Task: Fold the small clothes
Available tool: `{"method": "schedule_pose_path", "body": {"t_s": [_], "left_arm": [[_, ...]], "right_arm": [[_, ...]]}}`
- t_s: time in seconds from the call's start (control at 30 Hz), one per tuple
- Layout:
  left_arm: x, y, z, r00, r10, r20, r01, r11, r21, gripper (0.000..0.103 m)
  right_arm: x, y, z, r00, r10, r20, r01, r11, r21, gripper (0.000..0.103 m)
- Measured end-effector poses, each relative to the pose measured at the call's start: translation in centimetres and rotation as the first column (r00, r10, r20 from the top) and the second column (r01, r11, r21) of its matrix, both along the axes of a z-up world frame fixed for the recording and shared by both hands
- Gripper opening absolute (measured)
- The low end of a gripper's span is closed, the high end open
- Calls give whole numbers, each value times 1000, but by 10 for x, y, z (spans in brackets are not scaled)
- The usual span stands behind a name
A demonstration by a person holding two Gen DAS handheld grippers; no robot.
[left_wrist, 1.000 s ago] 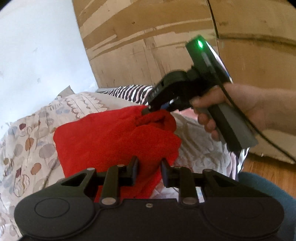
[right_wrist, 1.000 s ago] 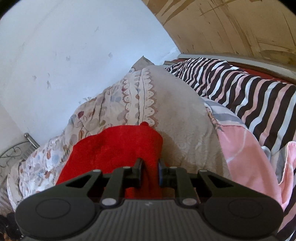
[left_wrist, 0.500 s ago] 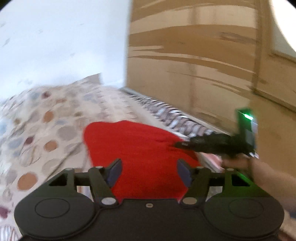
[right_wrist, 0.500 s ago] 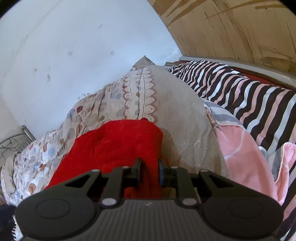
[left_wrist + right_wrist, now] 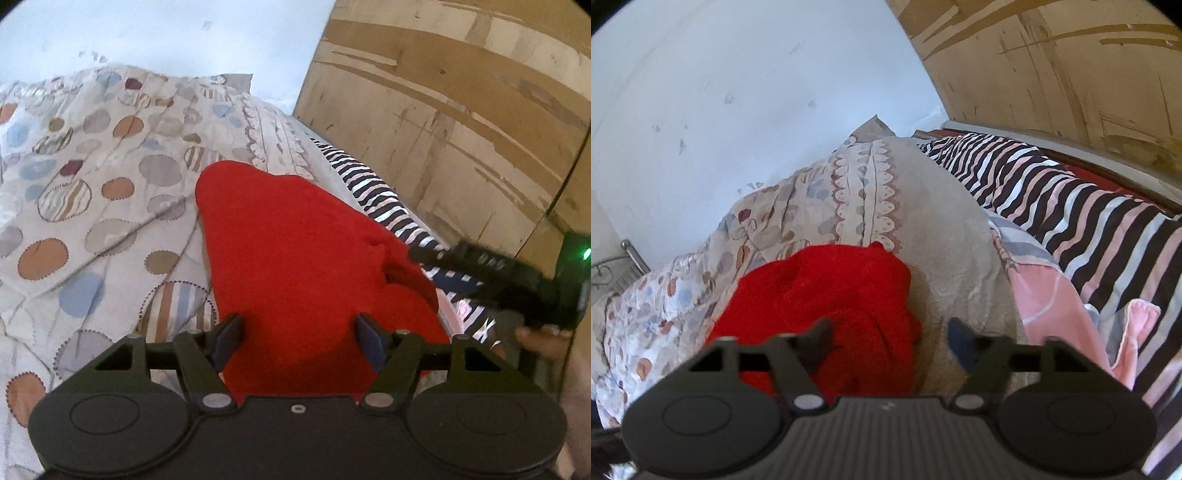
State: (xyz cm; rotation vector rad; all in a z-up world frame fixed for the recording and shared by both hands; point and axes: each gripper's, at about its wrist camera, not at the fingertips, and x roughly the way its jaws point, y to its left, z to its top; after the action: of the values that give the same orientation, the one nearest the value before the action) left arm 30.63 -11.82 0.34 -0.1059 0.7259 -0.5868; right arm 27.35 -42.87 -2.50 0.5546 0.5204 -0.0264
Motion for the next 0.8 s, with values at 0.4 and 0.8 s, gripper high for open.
{"method": "schedule_pose_path", "body": {"t_s": [0.4,0.8], "left_arm": [[-7,1,-6,1000,-2,18,2,1000,13,70],[-12,3,-14,999,-19,33,19,1000,13,71]], "right_arm": [[-39,42,-18,995,87,-46,-86,996,10,102],[-49,51,-41,996,76,-56,-78,997,-23,103]]}}
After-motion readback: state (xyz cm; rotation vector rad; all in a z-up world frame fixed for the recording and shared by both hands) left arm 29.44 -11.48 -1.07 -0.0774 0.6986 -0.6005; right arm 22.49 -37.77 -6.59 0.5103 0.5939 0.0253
